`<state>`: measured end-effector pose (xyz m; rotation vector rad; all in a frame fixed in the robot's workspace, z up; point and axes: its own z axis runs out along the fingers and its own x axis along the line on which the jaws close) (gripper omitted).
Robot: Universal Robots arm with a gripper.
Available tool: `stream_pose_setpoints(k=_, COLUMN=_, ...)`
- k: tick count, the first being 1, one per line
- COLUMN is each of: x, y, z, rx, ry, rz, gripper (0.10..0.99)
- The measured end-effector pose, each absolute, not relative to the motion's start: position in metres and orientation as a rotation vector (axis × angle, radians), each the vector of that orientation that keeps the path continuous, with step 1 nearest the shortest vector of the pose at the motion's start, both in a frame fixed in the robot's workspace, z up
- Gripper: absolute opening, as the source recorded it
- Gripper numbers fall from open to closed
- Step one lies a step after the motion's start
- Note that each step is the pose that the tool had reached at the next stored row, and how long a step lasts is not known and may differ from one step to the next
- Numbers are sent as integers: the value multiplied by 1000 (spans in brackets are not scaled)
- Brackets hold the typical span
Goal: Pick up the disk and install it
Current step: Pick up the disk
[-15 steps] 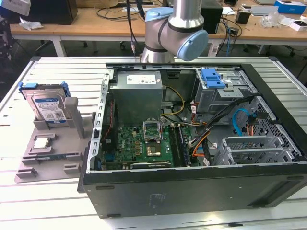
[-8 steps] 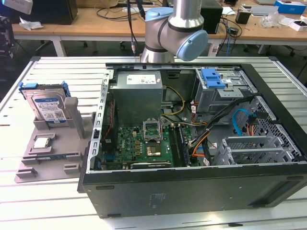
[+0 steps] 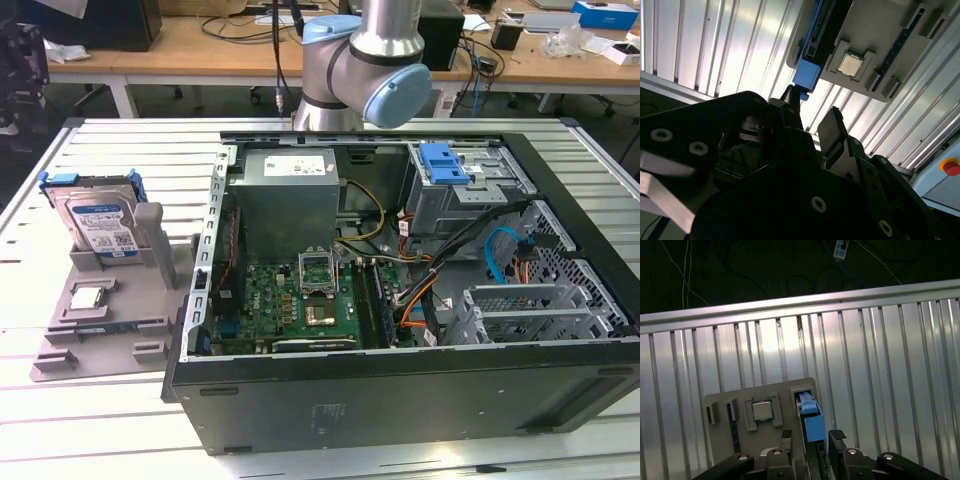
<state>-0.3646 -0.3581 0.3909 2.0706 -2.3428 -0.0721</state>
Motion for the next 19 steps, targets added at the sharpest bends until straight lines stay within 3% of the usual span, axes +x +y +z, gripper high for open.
stream_pose_setpoints(k=19, x=-352, y=-343, z=364, rx=2078, ry=-2324, rz=-59, gripper=420)
